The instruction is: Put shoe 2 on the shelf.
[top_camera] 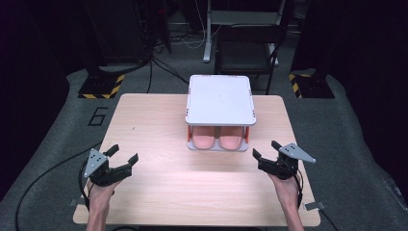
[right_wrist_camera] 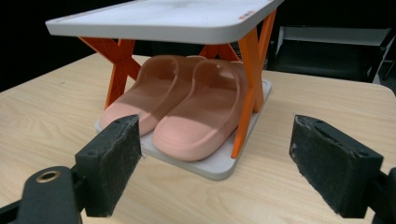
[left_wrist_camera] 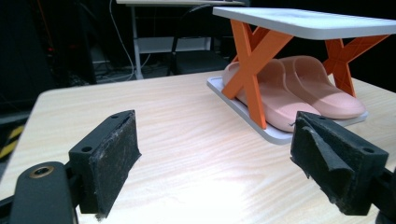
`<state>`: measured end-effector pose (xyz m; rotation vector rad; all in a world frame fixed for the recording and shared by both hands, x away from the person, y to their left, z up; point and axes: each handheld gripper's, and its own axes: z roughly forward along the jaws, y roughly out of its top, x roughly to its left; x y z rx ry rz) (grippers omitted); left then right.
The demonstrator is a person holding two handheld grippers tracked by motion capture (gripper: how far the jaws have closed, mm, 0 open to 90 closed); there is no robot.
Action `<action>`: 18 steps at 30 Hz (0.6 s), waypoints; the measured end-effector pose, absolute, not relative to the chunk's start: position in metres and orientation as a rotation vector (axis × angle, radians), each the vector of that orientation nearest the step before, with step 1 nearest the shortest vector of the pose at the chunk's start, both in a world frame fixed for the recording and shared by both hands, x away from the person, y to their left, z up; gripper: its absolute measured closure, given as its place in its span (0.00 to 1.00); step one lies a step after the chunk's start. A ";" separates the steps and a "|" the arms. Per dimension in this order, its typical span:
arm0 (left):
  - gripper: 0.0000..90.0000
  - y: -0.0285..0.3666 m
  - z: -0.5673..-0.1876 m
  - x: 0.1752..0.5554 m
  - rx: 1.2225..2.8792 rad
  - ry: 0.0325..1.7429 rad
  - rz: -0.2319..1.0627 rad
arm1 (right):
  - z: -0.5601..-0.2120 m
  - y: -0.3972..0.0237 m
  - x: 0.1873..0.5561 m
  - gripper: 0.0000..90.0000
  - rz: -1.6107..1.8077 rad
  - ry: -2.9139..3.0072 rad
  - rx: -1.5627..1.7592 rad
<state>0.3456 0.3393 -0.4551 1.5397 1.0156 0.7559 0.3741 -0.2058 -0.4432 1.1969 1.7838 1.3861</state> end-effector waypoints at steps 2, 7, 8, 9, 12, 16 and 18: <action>0.17 0.339 -0.457 0.346 1.549 1.019 0.755 | -0.446 -0.207 0.371 0.18 1.379 1.791 1.200; 0.17 0.339 -0.455 0.347 1.547 1.022 0.754 | -0.449 -0.211 0.368 0.18 1.384 1.780 1.214; 0.17 0.338 -0.454 0.347 1.541 1.020 0.758 | -0.448 -0.212 0.367 0.18 1.384 1.778 1.216; 0.17 0.337 -0.453 0.347 1.550 1.017 0.755 | -0.448 -0.213 0.367 0.18 1.381 1.779 1.209; 0.17 0.336 -0.453 0.348 1.553 1.014 0.755 | -0.447 -0.214 0.366 0.18 1.389 1.769 1.218; 0.17 0.336 -0.456 0.348 1.555 1.021 0.754 | -0.447 -0.216 0.366 0.18 1.381 1.777 1.212; 0.17 0.336 -0.457 0.348 1.563 1.027 0.752 | -0.448 -0.217 0.366 0.18 1.383 1.775 1.220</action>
